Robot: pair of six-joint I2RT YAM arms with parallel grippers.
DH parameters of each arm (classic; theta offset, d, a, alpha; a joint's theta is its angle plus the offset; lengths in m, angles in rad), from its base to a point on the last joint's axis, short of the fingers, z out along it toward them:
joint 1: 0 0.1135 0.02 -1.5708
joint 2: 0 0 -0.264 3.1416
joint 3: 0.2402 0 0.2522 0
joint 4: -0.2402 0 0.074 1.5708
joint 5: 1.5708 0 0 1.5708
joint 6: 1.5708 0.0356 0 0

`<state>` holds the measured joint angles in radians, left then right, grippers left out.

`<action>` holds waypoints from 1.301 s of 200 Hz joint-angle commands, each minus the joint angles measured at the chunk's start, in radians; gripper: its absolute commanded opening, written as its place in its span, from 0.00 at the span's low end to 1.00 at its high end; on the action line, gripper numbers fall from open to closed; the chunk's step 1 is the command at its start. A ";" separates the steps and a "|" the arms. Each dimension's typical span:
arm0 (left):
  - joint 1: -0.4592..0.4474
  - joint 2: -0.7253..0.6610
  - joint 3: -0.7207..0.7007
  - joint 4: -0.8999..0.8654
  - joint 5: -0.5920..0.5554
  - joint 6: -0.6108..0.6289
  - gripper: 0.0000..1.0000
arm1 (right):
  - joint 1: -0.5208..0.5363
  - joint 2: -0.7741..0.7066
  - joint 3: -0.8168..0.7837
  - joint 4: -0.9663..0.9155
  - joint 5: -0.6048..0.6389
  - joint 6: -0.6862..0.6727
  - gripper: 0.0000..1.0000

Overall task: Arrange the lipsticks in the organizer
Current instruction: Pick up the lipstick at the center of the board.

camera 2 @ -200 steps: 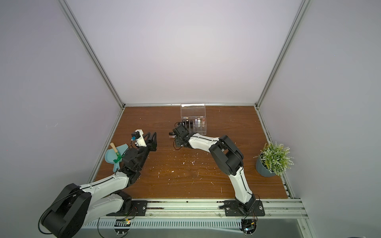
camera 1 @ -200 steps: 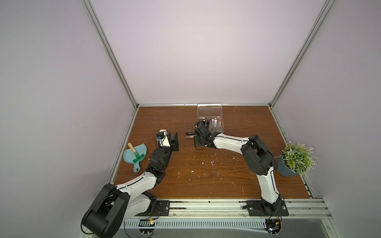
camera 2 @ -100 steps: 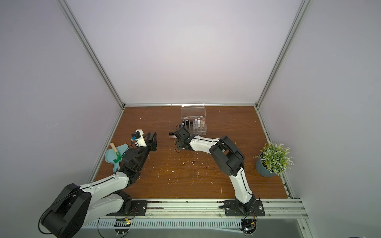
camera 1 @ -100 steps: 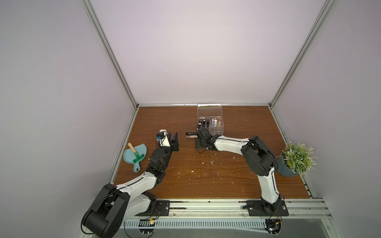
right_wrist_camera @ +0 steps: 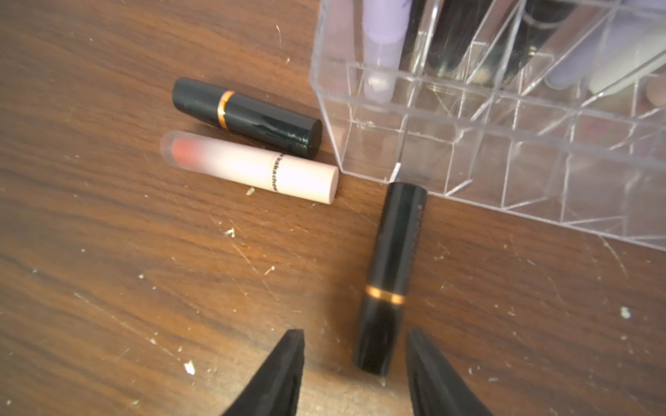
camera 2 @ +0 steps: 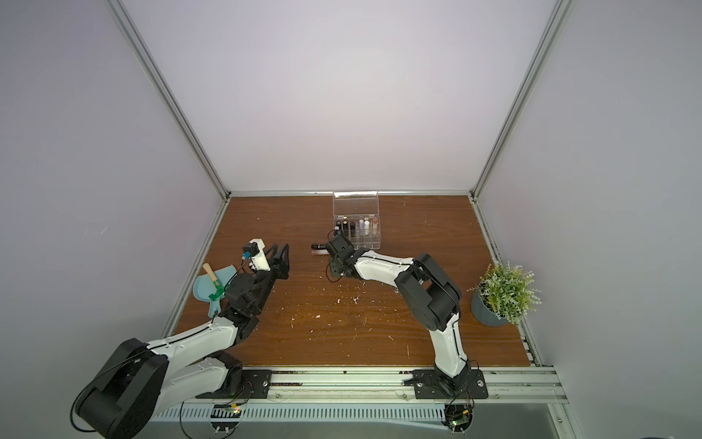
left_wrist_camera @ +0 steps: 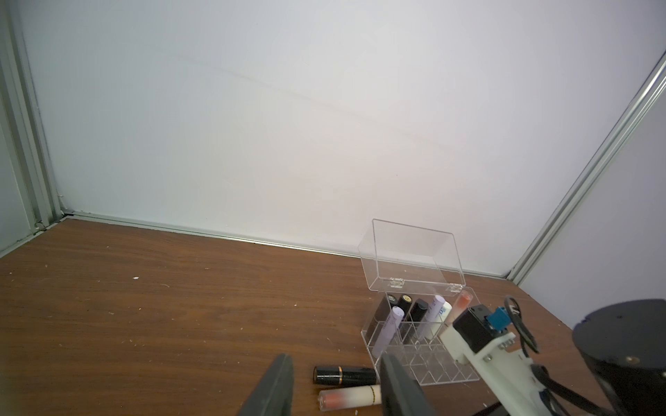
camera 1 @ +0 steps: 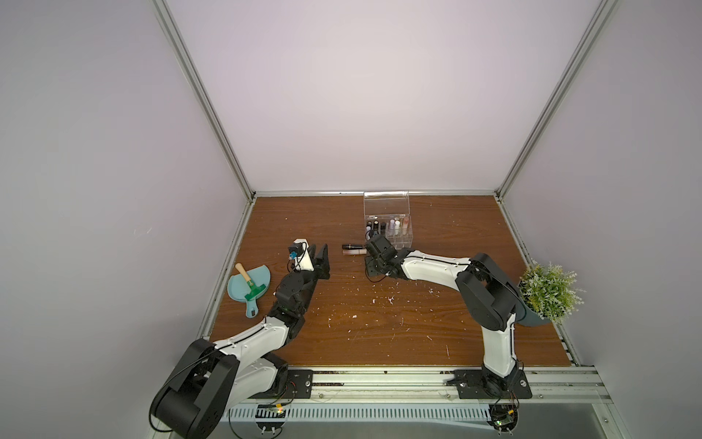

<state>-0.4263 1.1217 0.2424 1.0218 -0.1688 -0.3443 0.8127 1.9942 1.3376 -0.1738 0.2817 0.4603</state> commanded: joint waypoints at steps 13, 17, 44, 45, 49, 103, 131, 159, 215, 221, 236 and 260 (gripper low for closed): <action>0.010 -0.001 -0.001 0.021 0.013 0.001 0.44 | -0.022 0.012 0.030 0.003 0.006 -0.019 0.52; 0.009 -0.001 -0.002 0.021 0.014 0.001 0.44 | -0.025 0.012 0.024 0.005 0.003 -0.018 0.51; 0.009 0.003 -0.002 0.021 0.015 0.001 0.44 | -0.040 0.012 0.003 0.021 -0.007 -0.015 0.51; 0.010 0.002 -0.002 0.021 0.015 0.001 0.44 | -0.041 0.013 0.003 0.020 -0.006 -0.015 0.51; 0.010 0.004 0.000 0.021 0.015 0.001 0.44 | -0.041 0.014 0.002 0.019 -0.007 -0.015 0.51; 0.009 0.006 0.000 0.021 0.019 -0.001 0.44 | -0.061 0.025 -0.002 0.027 -0.014 -0.009 0.49; 0.010 0.007 0.002 0.021 0.022 -0.001 0.44 | -0.064 0.036 -0.001 0.033 -0.024 -0.009 0.48; 0.010 0.010 0.003 0.021 0.027 -0.001 0.44 | -0.063 0.052 0.005 0.029 -0.035 -0.008 0.46; 0.009 0.015 0.006 0.021 0.028 -0.001 0.44 | -0.063 0.055 -0.003 0.026 -0.044 -0.003 0.36; 0.009 0.014 0.007 0.021 0.028 0.000 0.44 | -0.064 0.050 -0.007 0.025 -0.045 -0.003 0.35; 0.009 0.012 0.005 0.021 0.026 0.001 0.44 | -0.061 0.037 -0.015 0.027 -0.050 0.000 0.34; 0.010 0.009 0.007 0.020 0.038 0.001 0.44 | -0.051 0.007 -0.035 0.028 -0.052 0.002 0.28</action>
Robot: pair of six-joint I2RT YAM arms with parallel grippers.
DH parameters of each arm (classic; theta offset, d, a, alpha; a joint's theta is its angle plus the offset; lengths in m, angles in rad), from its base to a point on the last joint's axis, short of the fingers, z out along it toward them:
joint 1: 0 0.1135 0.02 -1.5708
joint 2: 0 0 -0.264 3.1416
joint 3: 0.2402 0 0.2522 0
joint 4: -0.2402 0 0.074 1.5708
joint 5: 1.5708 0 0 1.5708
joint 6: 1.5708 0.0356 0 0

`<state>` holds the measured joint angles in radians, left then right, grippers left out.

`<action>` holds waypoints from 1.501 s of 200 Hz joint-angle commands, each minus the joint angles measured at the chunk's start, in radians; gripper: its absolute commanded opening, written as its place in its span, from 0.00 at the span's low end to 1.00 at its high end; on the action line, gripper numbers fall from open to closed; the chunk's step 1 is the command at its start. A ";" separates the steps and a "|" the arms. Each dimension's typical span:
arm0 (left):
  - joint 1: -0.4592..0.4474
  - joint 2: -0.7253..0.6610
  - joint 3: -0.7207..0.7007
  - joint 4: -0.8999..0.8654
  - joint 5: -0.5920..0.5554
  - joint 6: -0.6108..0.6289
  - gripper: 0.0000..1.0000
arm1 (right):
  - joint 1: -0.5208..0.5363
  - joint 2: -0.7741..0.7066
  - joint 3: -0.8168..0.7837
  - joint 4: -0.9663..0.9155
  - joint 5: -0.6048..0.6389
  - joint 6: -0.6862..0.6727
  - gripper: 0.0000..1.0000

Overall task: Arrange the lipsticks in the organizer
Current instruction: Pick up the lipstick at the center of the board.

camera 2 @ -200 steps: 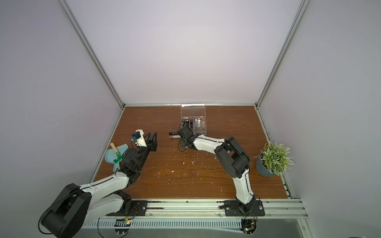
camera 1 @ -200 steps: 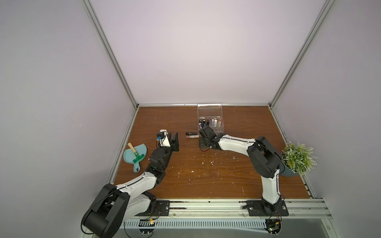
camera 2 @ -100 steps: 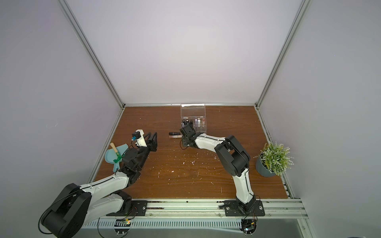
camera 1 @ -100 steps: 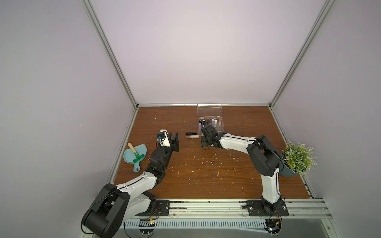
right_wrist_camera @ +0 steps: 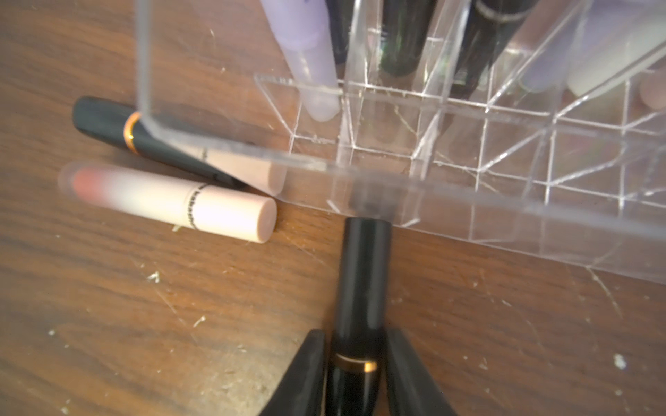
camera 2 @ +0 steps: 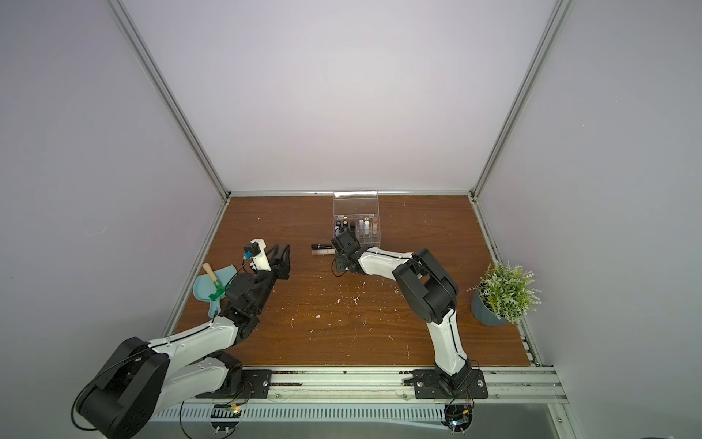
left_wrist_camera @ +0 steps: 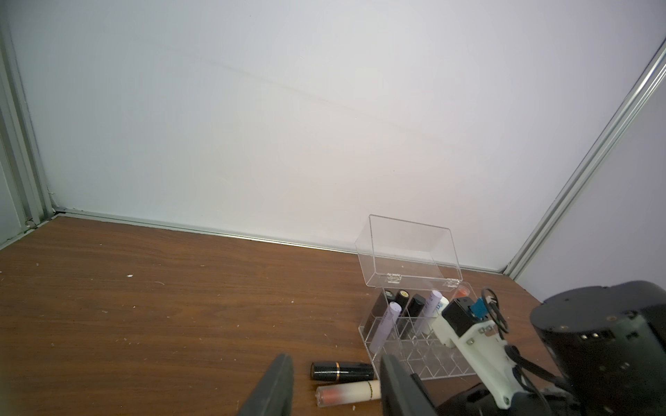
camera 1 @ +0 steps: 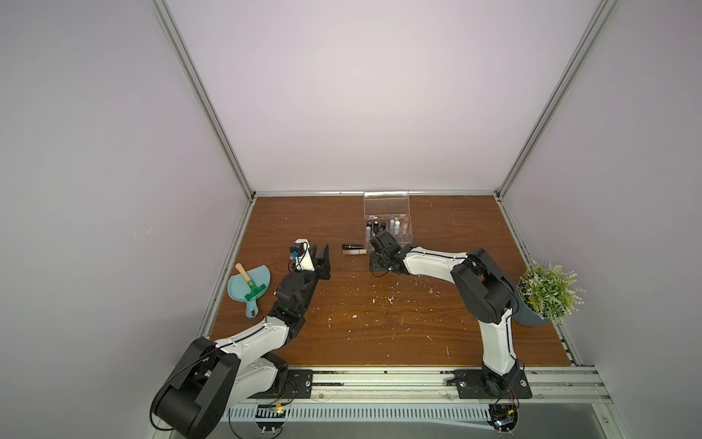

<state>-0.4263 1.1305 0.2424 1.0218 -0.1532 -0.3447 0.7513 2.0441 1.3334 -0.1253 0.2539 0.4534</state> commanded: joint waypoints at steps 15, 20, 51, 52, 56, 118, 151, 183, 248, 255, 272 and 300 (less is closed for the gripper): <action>0.009 0.004 0.048 -0.030 0.066 0.014 0.46 | 0.016 -0.061 -0.044 -0.022 -0.032 0.007 0.26; 0.010 0.007 0.069 -0.061 0.085 0.018 0.47 | 0.017 -0.068 -0.050 -0.024 -0.035 0.005 0.25; 0.009 0.035 0.147 -0.160 0.177 0.017 0.49 | 0.018 -0.146 -0.105 -0.002 -0.085 -0.010 0.23; 0.009 0.034 0.146 -0.160 0.178 0.015 0.49 | 0.018 -0.149 -0.107 -0.001 -0.088 -0.010 0.23; 0.011 0.032 0.146 -0.158 0.182 0.009 0.49 | 0.017 -0.164 -0.117 0.003 -0.095 -0.013 0.23; 0.116 0.101 0.212 -0.120 0.540 -0.172 0.51 | 0.019 -0.427 -0.222 -0.020 -0.203 -0.065 0.24; 0.132 0.142 0.270 -0.108 0.717 -0.258 0.54 | 0.018 -0.535 -0.254 -0.024 -0.321 -0.083 0.24; 0.131 0.170 0.313 -0.072 0.856 -0.342 0.73 | 0.018 -0.609 -0.285 0.016 -0.428 -0.072 0.24; 0.123 0.270 0.378 0.026 1.081 -0.479 0.84 | 0.018 -0.705 -0.307 0.076 -0.531 -0.045 0.23; 0.118 0.279 0.384 0.030 1.095 -0.486 0.84 | 0.018 -0.712 -0.310 0.084 -0.540 -0.041 0.23; 0.102 0.292 0.396 0.031 1.123 -0.492 0.83 | 0.018 -0.728 -0.314 0.093 -0.539 -0.037 0.22; 0.075 0.304 0.418 0.030 1.159 -0.502 0.79 | 0.019 -0.744 -0.314 0.096 -0.538 -0.037 0.22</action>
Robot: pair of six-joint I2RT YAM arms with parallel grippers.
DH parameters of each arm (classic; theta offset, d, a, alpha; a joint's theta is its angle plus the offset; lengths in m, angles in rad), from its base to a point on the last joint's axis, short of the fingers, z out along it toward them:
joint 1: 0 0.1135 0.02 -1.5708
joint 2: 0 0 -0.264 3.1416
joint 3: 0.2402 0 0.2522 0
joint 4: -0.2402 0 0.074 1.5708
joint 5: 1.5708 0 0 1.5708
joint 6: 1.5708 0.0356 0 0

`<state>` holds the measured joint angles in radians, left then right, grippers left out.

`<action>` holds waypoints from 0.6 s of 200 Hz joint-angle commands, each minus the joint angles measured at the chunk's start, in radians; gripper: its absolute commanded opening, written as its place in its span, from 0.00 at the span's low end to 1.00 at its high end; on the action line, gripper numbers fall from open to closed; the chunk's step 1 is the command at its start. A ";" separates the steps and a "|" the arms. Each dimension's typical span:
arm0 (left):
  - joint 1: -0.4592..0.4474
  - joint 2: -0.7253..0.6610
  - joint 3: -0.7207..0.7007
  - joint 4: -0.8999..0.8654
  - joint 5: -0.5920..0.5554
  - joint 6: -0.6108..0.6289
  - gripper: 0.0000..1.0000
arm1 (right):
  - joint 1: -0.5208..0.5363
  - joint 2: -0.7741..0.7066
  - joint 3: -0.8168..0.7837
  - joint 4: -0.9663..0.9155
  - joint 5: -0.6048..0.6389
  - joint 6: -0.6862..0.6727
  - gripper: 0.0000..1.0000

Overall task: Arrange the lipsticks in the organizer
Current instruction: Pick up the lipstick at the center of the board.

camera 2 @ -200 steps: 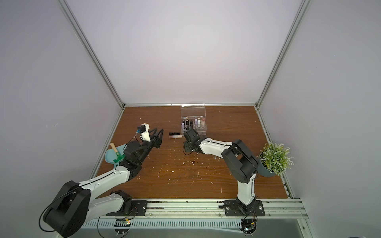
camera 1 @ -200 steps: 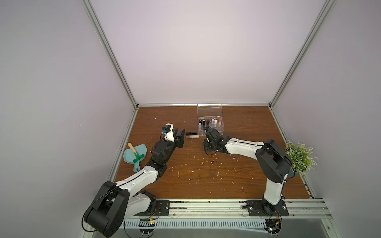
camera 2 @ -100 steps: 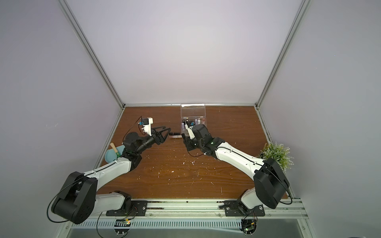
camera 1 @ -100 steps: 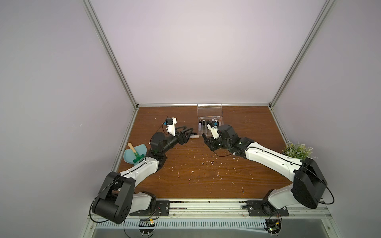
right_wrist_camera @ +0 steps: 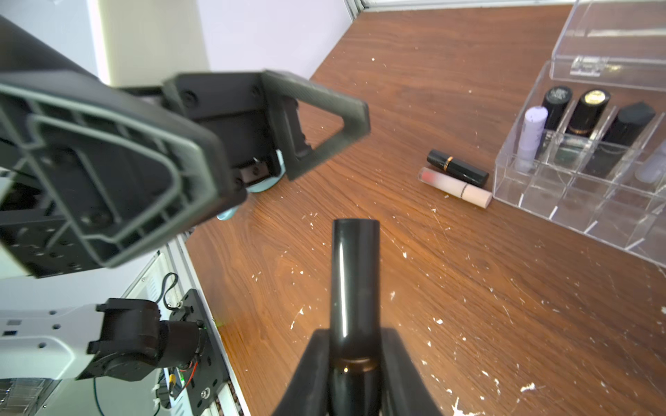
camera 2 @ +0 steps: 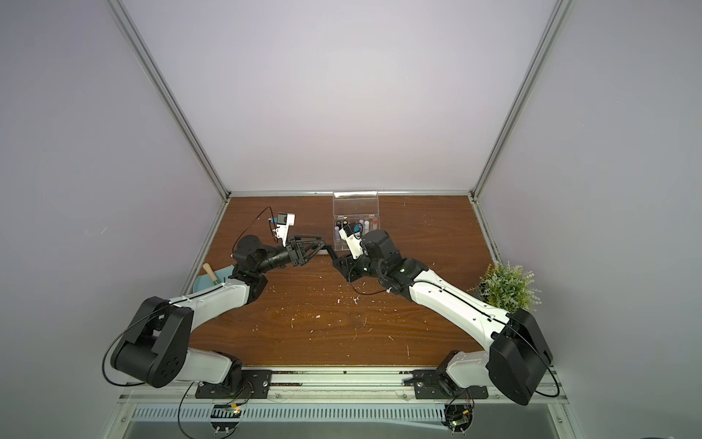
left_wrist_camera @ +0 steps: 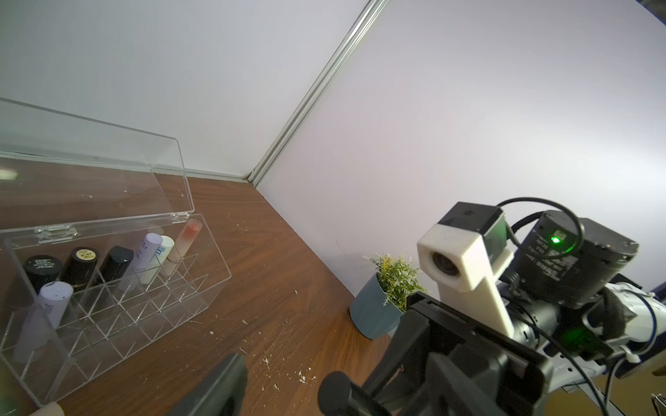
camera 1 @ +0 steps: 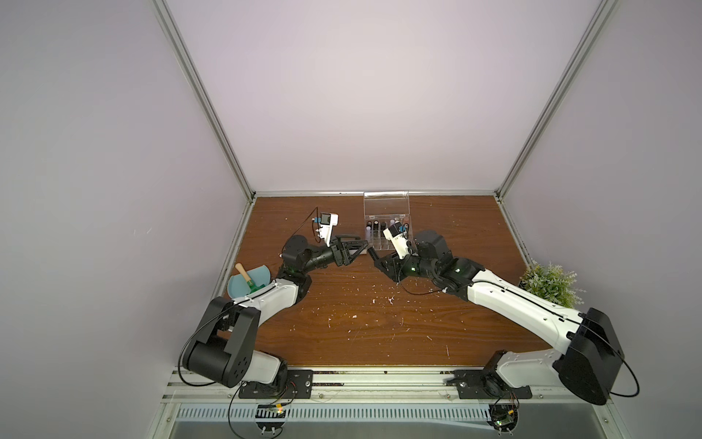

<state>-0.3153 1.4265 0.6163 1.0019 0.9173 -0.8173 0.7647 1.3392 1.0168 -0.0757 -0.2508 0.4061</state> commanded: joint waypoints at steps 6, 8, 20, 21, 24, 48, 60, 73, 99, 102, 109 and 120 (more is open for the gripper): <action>-0.040 0.012 0.048 0.050 0.094 -0.030 0.78 | 0.005 -0.043 0.000 0.050 -0.036 0.011 0.21; -0.042 0.013 0.049 0.050 0.096 -0.031 0.78 | 0.004 -0.045 0.000 0.050 -0.038 0.013 0.21; -0.044 0.024 0.052 0.050 0.098 -0.031 0.77 | 0.004 -0.057 -0.002 0.056 -0.043 0.016 0.21; -0.045 0.025 0.052 0.050 0.098 -0.031 0.77 | 0.005 -0.058 -0.002 0.057 -0.043 0.017 0.21; -0.044 0.027 0.052 0.050 0.098 -0.033 0.76 | 0.004 -0.061 -0.003 0.058 -0.043 0.017 0.21; -0.053 0.042 0.059 0.059 0.113 -0.045 0.71 | 0.005 -0.080 -0.009 0.067 -0.038 0.019 0.20; -0.067 0.049 0.069 0.061 0.132 -0.043 0.66 | 0.005 -0.087 -0.010 0.071 -0.036 0.019 0.20; -0.078 0.055 0.072 0.060 0.140 -0.037 0.59 | 0.005 -0.089 -0.010 0.071 -0.032 0.020 0.20; -0.080 0.058 0.068 0.060 0.142 -0.036 0.49 | 0.005 -0.090 -0.013 0.071 -0.033 0.019 0.20; -0.080 0.058 0.069 0.063 0.141 -0.037 0.49 | 0.004 -0.090 -0.013 0.071 -0.034 0.019 0.20; -0.080 0.057 0.068 0.071 0.142 -0.044 0.47 | 0.004 -0.088 -0.015 0.073 -0.034 0.019 0.19; -0.080 0.055 0.068 0.093 0.146 -0.060 0.44 | 0.005 -0.087 -0.018 0.076 -0.036 0.019 0.19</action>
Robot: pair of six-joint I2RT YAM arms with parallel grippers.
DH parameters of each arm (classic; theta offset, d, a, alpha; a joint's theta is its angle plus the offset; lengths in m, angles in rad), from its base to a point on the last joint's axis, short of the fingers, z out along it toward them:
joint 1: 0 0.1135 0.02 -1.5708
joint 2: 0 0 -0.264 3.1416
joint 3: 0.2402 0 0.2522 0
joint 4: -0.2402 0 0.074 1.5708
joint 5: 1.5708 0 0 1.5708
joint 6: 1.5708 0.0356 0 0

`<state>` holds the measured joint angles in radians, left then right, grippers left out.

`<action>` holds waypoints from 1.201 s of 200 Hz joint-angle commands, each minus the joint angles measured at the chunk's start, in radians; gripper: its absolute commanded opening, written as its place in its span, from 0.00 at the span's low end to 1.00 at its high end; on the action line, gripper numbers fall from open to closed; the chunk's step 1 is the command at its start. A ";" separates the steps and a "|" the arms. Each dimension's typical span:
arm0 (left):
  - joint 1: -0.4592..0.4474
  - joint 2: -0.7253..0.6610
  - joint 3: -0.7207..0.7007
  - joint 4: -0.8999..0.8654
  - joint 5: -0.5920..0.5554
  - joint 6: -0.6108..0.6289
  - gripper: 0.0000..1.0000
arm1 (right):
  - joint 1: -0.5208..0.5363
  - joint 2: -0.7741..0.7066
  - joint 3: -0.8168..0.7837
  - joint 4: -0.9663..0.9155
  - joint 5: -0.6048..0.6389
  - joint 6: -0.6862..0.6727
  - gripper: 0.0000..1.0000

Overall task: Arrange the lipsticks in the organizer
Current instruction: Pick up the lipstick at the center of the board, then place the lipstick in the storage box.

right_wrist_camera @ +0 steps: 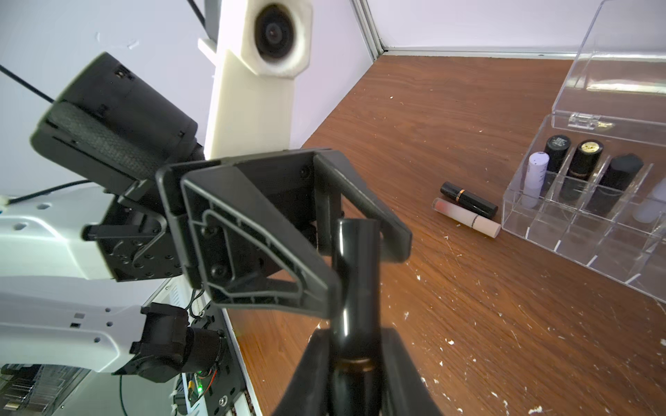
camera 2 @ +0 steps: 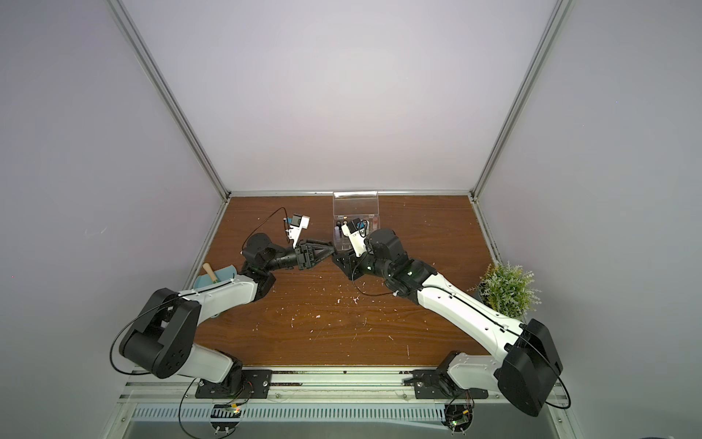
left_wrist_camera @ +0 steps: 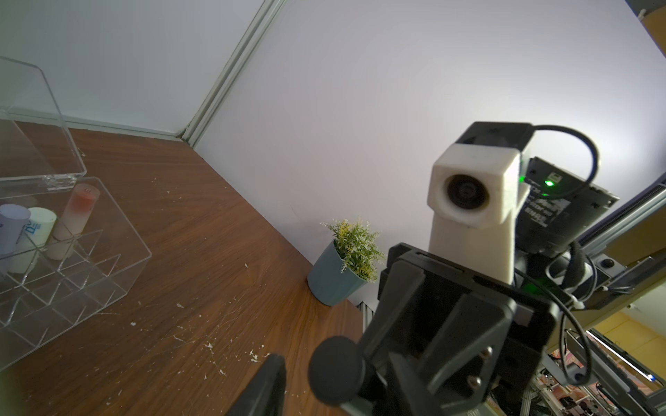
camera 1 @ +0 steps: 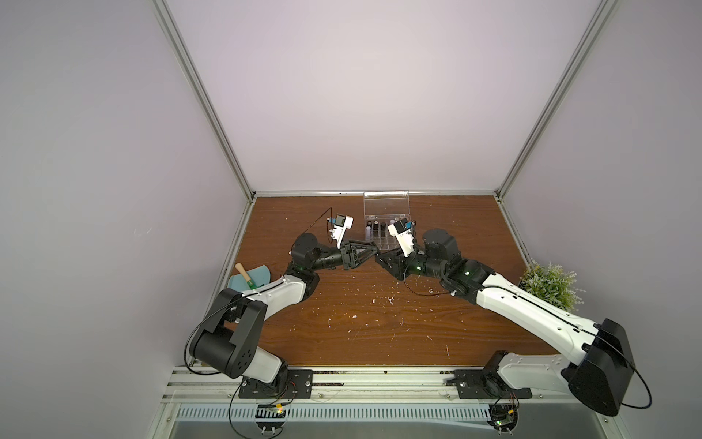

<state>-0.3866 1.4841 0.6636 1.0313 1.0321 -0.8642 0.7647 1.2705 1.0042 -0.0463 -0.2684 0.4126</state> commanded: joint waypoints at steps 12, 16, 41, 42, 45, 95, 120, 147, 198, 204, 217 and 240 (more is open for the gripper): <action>-0.009 -0.002 0.020 0.085 0.035 -0.033 0.40 | 0.004 -0.014 -0.005 0.049 -0.019 0.014 0.19; -0.009 -0.003 0.019 0.093 0.037 -0.040 0.39 | 0.004 -0.013 -0.007 0.049 -0.020 0.014 0.20; -0.010 -0.002 0.016 0.123 0.043 -0.064 0.25 | 0.004 -0.010 -0.009 0.058 -0.020 0.018 0.20; -0.010 -0.002 0.016 0.123 0.044 -0.064 0.25 | 0.004 -0.010 -0.010 0.059 -0.019 0.019 0.20; -0.010 -0.002 0.016 0.124 0.044 -0.066 0.23 | 0.004 -0.011 -0.010 0.060 -0.019 0.019 0.19; -0.015 -0.002 0.020 0.138 0.050 -0.076 0.15 | 0.005 -0.025 -0.013 0.055 0.002 0.017 0.20; -0.015 0.002 0.021 0.140 0.038 -0.069 0.13 | 0.005 -0.039 -0.019 0.049 0.025 0.016 0.35; -0.012 0.048 0.057 0.139 -0.020 -0.058 0.15 | 0.004 -0.095 -0.032 0.022 0.091 0.000 0.63; -0.013 0.151 0.162 0.008 -0.184 0.102 0.12 | -0.057 -0.317 -0.117 -0.039 0.302 -0.010 0.90; -0.014 0.154 0.173 -0.038 -0.220 0.150 0.12 | -0.066 -0.337 -0.127 -0.040 0.311 -0.008 0.91; -0.019 0.146 0.193 -0.150 -0.323 0.254 0.13 | -0.085 -0.375 -0.145 -0.043 0.326 -0.006 0.92; -0.021 0.155 0.224 -0.232 -0.460 0.363 0.13 | -0.113 -0.406 -0.162 -0.043 0.322 -0.005 0.92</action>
<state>-0.3950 1.6398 0.8429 0.9199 0.7616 -0.6918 0.6727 0.8841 0.8558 -0.0818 0.0082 0.4053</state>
